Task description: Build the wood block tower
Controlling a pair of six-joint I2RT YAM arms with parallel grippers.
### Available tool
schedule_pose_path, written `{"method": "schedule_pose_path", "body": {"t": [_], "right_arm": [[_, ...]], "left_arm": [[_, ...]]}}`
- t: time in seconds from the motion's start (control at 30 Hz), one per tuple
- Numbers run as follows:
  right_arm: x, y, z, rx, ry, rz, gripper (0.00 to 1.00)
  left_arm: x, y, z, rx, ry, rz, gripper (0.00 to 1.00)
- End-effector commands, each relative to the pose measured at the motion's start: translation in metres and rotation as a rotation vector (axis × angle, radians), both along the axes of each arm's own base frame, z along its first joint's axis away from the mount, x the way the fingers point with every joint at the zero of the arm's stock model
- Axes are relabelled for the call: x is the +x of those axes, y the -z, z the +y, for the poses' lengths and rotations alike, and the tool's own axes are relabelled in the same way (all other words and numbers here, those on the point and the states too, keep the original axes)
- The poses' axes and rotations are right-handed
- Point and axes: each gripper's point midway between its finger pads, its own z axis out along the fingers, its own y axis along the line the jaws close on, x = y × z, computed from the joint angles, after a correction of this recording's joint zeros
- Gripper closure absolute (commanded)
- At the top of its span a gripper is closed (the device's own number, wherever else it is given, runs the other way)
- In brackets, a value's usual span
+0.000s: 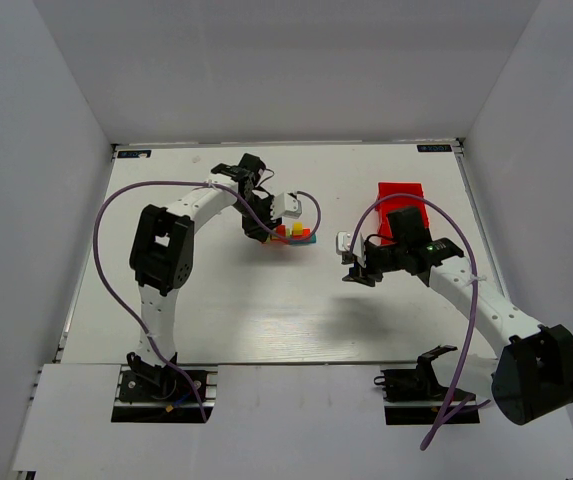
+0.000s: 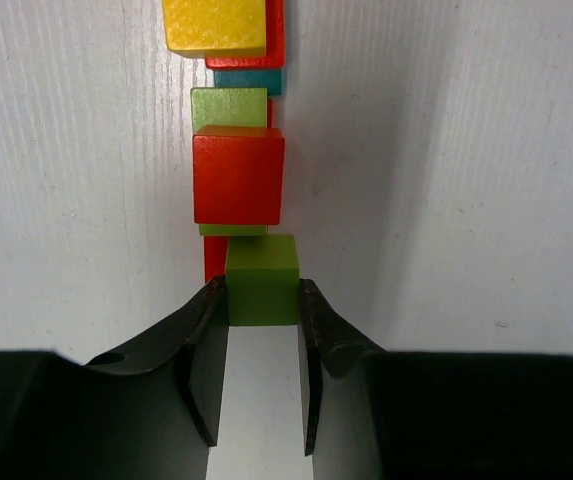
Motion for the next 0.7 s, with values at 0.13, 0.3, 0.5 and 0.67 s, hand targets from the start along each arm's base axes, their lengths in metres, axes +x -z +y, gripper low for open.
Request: {"method": "schedule_pose_path", "body": {"t": [0.13, 0.3, 0.5, 0.67], "right_arm": [[-0.001, -0.006, 0.002, 0.028, -0.013, -0.02, 0.52], [-0.001, -0.006, 0.003, 0.028, -0.017, -0.02, 0.52], [-0.001, -0.005, 0.002, 0.028, -0.014, -0.017, 0.52], [-0.001, -0.005, 0.002, 0.028, -0.016, -0.021, 0.52]], "left_arm": [[-0.003, -0.009, -0.005, -0.027, 0.009, 0.01, 0.96], [-0.003, -0.013, -0.006, -0.031, 0.009, 0.0, 0.96], [0.002, -0.024, -0.008, -0.047, 0.009, -0.033, 0.96], [0.007, -0.035, -0.01, -0.059, 0.01, -0.059, 0.96]]}}
